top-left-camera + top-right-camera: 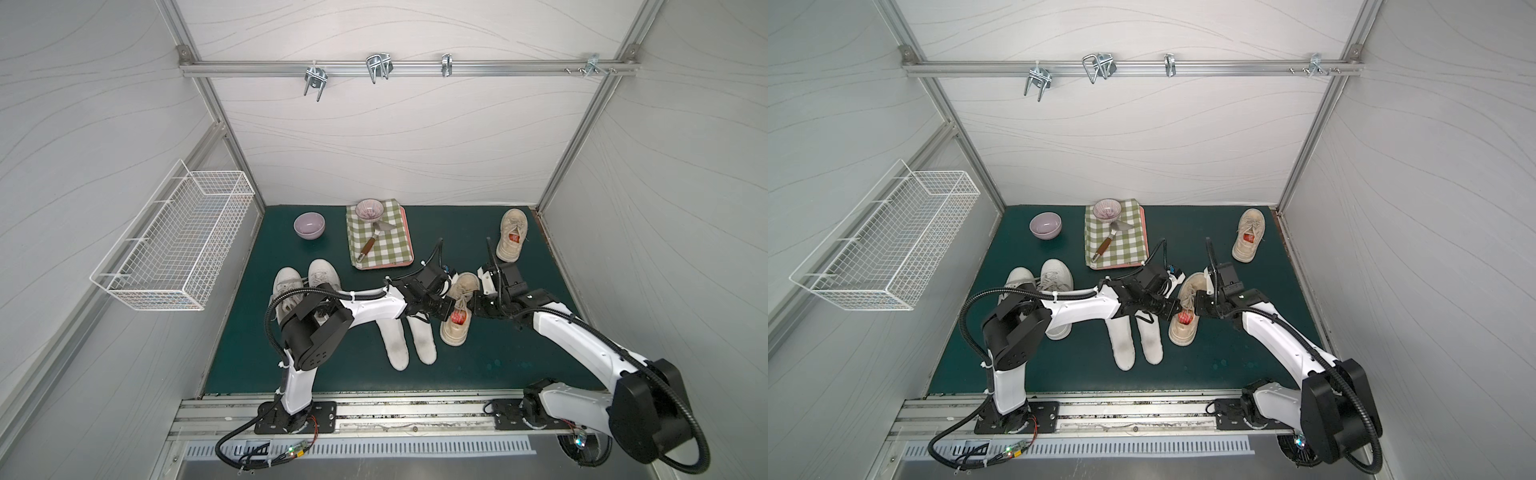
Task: Remove the insole from the shoe
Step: Adjust the shoe at the center of the board, then untie the shoelace on the shoe.
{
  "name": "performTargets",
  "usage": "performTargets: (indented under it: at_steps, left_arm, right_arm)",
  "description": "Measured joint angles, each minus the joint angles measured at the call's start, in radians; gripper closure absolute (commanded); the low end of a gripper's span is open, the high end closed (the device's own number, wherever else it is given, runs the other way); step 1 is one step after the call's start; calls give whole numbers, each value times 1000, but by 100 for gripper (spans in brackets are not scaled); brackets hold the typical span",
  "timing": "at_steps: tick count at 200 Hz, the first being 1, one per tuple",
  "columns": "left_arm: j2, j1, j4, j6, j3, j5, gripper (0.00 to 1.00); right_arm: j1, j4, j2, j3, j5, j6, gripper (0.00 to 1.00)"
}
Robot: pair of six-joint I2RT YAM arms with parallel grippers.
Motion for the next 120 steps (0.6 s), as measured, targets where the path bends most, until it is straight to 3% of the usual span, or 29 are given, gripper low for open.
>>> performTargets:
  at_steps: [73,120]
  left_arm:
    - [0,0,1,0,0,22,100]
    - [0,0,2,0,0,42,100]
  right_arm:
    - [5,37,-1,1,-81,5,67]
    - [5,44,-12,27,-89,5,66]
